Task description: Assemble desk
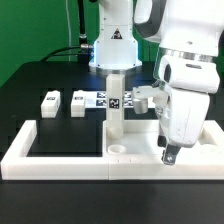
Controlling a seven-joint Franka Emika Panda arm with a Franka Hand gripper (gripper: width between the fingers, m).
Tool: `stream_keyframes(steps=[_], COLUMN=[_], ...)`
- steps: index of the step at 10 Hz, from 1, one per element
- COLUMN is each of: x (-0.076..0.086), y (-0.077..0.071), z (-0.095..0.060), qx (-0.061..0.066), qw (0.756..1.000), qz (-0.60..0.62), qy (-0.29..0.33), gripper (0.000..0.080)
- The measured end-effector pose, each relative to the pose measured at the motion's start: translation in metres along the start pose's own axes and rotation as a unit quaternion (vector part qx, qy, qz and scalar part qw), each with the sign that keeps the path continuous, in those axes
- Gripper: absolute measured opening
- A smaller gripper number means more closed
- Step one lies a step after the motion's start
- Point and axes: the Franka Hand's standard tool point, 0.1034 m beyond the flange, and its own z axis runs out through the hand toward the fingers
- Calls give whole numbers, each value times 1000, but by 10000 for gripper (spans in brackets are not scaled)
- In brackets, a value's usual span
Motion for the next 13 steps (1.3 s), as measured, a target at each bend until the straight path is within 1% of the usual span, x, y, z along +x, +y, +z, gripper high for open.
stream_keyframes(steps=[1,2,3,4,7,9,10,11,12,13], x=[-12,-21,-33,-40,-38,-40,-55,-82,-115,-140], y=[2,3,6,11,9,10,11,7,-1,-6], z=[-32,-56,-70,-76,-73,-73,-78,-86,-88,-85], qx=[7,3,7,4,5,4,7,14,29,36], qw=[1000,1000,999,997,983,962,960,947,935,926], qz=[16,24,33,79,184,272,280,321,355,375], qy=[-4,-2,-6,-9,-10,-9,-7,2,3,-5], gripper=[649,649,649,649,649,649,649,649,649,649])
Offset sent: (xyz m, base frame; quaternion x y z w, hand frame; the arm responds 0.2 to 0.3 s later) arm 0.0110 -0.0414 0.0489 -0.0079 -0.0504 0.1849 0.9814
